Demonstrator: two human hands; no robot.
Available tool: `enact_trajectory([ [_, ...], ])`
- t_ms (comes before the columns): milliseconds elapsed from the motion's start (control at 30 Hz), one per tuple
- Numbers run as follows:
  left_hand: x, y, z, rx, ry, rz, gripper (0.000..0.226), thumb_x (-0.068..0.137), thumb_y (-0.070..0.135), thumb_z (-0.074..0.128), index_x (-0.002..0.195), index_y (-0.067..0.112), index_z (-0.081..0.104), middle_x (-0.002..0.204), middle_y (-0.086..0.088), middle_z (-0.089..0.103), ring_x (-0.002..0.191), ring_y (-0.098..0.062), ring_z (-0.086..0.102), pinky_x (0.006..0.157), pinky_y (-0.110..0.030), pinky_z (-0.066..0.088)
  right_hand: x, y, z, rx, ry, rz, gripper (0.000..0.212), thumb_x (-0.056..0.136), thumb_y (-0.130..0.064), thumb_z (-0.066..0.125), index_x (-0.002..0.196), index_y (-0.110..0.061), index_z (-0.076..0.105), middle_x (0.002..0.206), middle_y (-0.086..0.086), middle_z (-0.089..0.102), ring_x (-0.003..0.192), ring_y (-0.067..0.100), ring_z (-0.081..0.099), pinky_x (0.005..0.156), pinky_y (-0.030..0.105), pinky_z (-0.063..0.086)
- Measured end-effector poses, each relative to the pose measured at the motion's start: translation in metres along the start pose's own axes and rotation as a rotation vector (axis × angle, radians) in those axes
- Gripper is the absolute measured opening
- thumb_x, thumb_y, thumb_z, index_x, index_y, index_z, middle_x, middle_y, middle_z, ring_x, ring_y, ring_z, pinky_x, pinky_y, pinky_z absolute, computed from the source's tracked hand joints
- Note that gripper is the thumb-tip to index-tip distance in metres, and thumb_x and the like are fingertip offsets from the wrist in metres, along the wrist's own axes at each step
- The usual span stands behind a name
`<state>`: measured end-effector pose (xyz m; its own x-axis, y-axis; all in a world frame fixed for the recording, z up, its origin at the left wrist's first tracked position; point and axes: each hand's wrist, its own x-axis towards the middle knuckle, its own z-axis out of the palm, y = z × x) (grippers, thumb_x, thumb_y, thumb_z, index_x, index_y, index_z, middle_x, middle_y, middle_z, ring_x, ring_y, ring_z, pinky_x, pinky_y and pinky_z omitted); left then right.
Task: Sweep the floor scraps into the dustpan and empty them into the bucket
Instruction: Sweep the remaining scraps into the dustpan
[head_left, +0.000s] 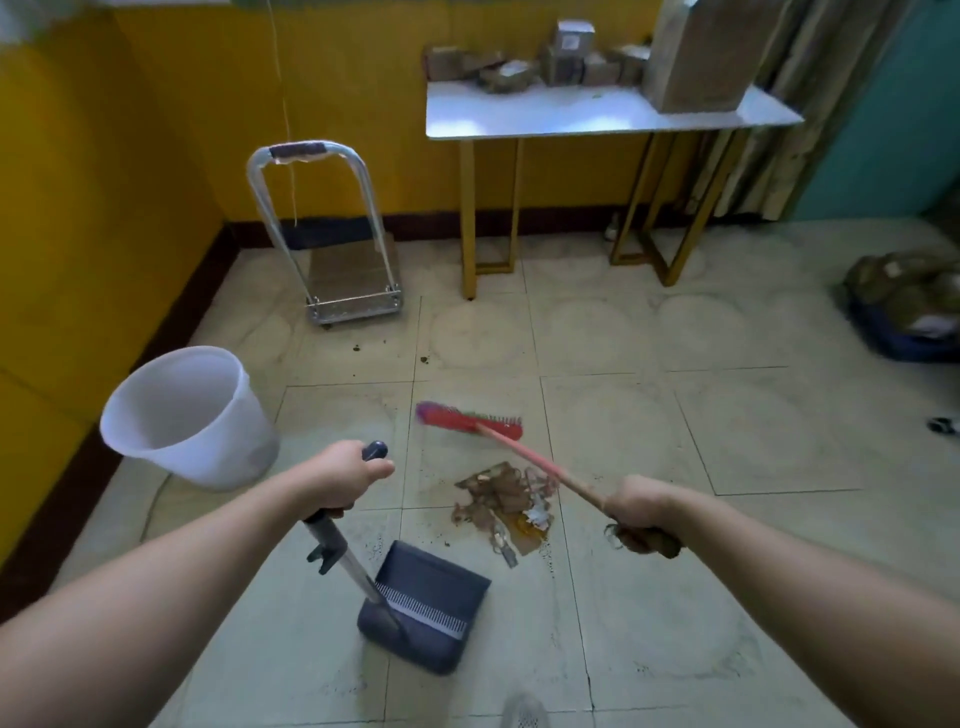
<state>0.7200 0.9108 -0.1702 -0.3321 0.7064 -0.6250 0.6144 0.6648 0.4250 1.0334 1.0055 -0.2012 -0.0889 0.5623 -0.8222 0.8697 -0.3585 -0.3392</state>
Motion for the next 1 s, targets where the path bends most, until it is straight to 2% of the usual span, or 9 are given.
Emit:
enact_trajectory([
  [67,0.009,0.004,-0.004,0.044,-0.014,0.017,0.029,0.097,0.031,0.048,0.075,0.015,0.040,0.064,-0.002,0.039,0.051,-0.014,0.038,0.045,-0.025,0.036,0.012,-0.001,0.001,0.094,0.023,0.015,0.025,0.098,-0.007,0.029,0.083,0.003,0.046,0.065,0.015,0.052,0.044,0.019,0.047,0.050,0.030,0.043],
  [100,0.014,0.004,-0.006,0.068,-0.020,0.027,0.028,0.097,0.032,0.048,0.076,0.014,0.040,0.063,-0.002,0.040,0.050,-0.014,0.038,0.045,-0.024,0.036,0.019,-0.001,0.003,0.091,0.042,0.023,0.025,0.097,-0.004,0.029,0.083,0.004,0.048,0.065,0.016,0.053,0.044,0.020,0.047,0.051,0.031,0.042],
  [267,0.043,-0.001,-0.022,0.168,-0.082,0.101,0.026,0.097,0.033,0.049,0.082,0.012,0.045,0.066,-0.002,0.043,0.050,-0.013,0.039,0.044,-0.023,0.037,0.030,0.000,0.027,0.075,0.118,0.068,0.024,0.094,-0.002,0.026,0.080,-0.001,0.046,0.048,0.009,0.048,0.035,0.015,0.039,0.044,0.024,0.032],
  [367,0.057,-0.011,-0.030,0.229,-0.148,0.162,0.027,0.098,0.033,0.049,0.080,0.013,0.044,0.063,-0.001,0.042,0.047,-0.013,0.038,0.041,-0.022,0.035,0.025,-0.005,0.063,0.073,0.119,0.118,0.023,0.091,0.006,0.021,0.098,0.002,0.042,0.054,0.010,0.046,0.030,0.015,0.037,0.038,0.021,0.030],
  [500,0.072,-0.033,-0.049,0.321,-0.210,0.257,0.031,0.097,0.034,0.048,0.078,0.011,0.040,0.063,-0.003,0.041,0.047,-0.016,0.038,0.043,-0.022,0.034,0.015,-0.025,0.128,0.132,0.120,0.168,0.036,0.092,0.005,0.021,0.125,0.005,0.037,0.068,0.013,0.049,0.043,0.015,0.042,0.038,0.024,0.034],
  [633,0.073,-0.058,-0.070,0.428,-0.231,0.354,0.033,0.096,0.036,0.047,0.078,0.010,0.040,0.068,-0.006,0.040,0.052,-0.019,0.039,0.048,-0.025,0.034,-0.002,-0.046,0.153,0.253,0.171,0.239,0.015,0.091,0.002,0.030,0.096,-0.003,0.043,0.062,0.012,0.049,0.042,0.018,0.044,0.048,0.027,0.037],
  [700,0.070,-0.068,-0.079,0.440,-0.241,0.367,0.032,0.097,0.036,0.047,0.079,0.010,0.041,0.068,-0.006,0.040,0.052,-0.019,0.039,0.047,-0.025,0.034,-0.013,-0.050,0.151,0.361,0.186,0.276,0.013,0.094,-0.002,0.035,0.088,-0.003,0.046,0.063,0.011,0.049,0.047,0.017,0.044,0.048,0.027,0.038],
  [800,0.068,-0.081,-0.091,0.401,-0.239,0.375,0.032,0.098,0.035,0.046,0.077,0.011,0.041,0.064,-0.003,0.040,0.048,-0.017,0.038,0.044,-0.023,0.034,-0.033,-0.062,0.151,0.454,0.199,0.285,0.018,0.098,-0.008,0.038,0.082,-0.003,0.047,0.061,0.008,0.047,0.045,0.014,0.042,0.040,0.020,0.036],
  [1000,0.067,-0.092,-0.091,0.349,-0.190,0.373,0.033,0.096,0.038,0.049,0.078,0.012,0.041,0.065,-0.002,0.037,0.052,-0.016,0.032,0.051,-0.028,0.028,-0.025,-0.064,0.178,0.400,0.229,0.256,0.018,0.096,-0.002,0.031,0.089,0.003,0.046,0.061,0.011,0.046,0.044,0.016,0.041,0.042,0.025,0.034],
])
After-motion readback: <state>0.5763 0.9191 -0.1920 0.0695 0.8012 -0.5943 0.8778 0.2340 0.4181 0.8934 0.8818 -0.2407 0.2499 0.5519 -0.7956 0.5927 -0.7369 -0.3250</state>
